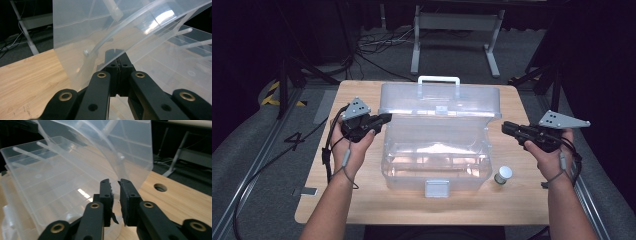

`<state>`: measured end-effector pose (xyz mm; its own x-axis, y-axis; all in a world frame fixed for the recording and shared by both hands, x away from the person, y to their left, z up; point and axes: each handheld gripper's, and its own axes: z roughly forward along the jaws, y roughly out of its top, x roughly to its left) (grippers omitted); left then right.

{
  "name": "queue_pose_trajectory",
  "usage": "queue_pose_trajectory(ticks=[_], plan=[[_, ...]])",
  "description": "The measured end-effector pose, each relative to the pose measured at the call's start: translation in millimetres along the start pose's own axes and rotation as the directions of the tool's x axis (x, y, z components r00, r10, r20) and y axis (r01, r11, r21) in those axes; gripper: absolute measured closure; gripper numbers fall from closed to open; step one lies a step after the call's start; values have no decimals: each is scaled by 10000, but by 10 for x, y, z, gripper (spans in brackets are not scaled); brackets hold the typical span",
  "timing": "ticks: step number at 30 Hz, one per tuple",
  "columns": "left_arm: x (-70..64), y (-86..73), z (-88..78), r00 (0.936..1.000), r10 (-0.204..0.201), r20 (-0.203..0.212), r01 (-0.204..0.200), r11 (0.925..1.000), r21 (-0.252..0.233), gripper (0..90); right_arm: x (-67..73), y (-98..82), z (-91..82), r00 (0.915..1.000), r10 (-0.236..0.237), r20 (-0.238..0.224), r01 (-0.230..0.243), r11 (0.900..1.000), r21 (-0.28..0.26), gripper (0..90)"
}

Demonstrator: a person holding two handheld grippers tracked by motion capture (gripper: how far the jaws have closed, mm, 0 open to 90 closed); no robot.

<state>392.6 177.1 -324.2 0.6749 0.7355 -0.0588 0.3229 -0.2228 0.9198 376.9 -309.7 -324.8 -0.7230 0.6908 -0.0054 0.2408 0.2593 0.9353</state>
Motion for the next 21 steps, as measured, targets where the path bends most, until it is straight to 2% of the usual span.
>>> queue_pose_trajectory(ticks=[1, 4, 5, 7, 10, 14, 15, 21], plan=[[0, 5, 0, 10000, -13, -5, 13, 10000, 21, 893, 0, 0, 0, 10000, 0, 0, 0, 10000, 0, 797], [13, 23, 6, 10000, 18, -21, -18, 10000, 18, 893, 19, -1, 34, 9978, -283, 608, 296, 9993, -206, 631], [15, 24, 9, 10000, -5, 1, 5, 10000, 4, 893, 23, -2, 50, 9967, -327, 745, 347, 9991, -256, 603], [21, 27, 10, 10000, -17, 22, 17, 10000, 9, 893, 22, -1, 62, 9961, -350, 814, 375, 9989, -287, 580], [35, 43, 17, 10000, 15, 21, -15, 10000, 9, 893, 21, 5, 121, 9971, -113, 747, 148, 9988, -465, 526], [47, 54, 32, 10000, 48, -5, -49, 10000, -82, 892, 24, 17, 154, 9958, -16, 916, 71, 9982, -597, 484], [49, 61, 32, 10000, 35, 5, -35, 10000, -49, 892, 17, 21, 190, 9954, 206, 934, -140, 9974, -702, 464], [47, 70, 32, 9999, 121, -17, -121, 9999, 27, 891, -6, 29, 337, 9916, 129, 1284, -58, 9984, -561, 452]])
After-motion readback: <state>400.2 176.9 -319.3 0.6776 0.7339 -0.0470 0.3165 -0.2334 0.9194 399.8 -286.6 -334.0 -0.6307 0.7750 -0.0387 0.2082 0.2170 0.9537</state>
